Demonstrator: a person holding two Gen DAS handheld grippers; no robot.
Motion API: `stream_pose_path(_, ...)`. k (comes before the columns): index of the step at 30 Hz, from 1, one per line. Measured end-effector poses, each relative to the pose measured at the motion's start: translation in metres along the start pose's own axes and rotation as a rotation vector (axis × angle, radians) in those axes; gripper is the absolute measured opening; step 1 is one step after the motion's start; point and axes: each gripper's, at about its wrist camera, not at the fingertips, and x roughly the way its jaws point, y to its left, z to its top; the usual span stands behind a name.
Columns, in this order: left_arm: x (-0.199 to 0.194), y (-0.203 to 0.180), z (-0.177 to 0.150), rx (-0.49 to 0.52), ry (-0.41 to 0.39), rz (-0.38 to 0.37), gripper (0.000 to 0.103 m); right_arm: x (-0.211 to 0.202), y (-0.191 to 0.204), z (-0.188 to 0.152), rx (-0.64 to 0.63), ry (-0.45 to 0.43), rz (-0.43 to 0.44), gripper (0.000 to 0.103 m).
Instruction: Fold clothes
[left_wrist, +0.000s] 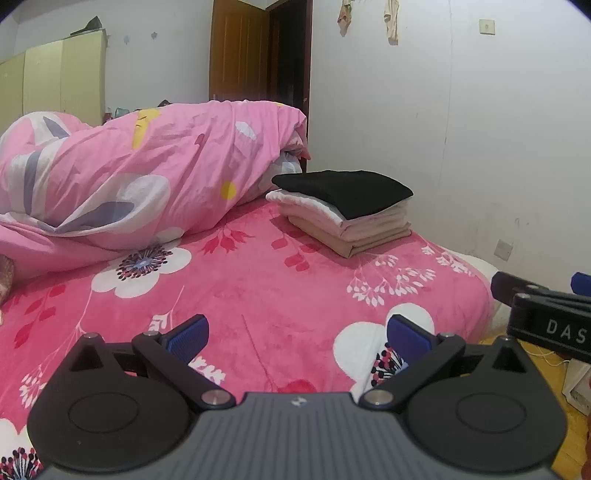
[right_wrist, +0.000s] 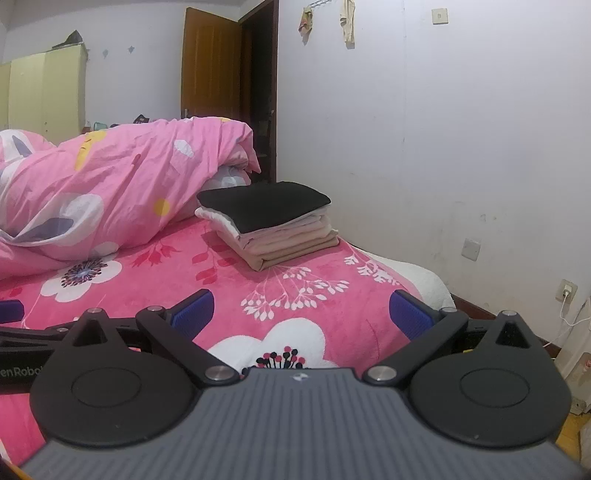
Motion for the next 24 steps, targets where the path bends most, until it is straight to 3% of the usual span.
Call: stream_pose_path(24,0.0019,0.0056,-0.0005,0.000,0.014,0.003,0.103,0.0027,0.0048,-0.0002,-0.009,0.010,0.003,0.102)
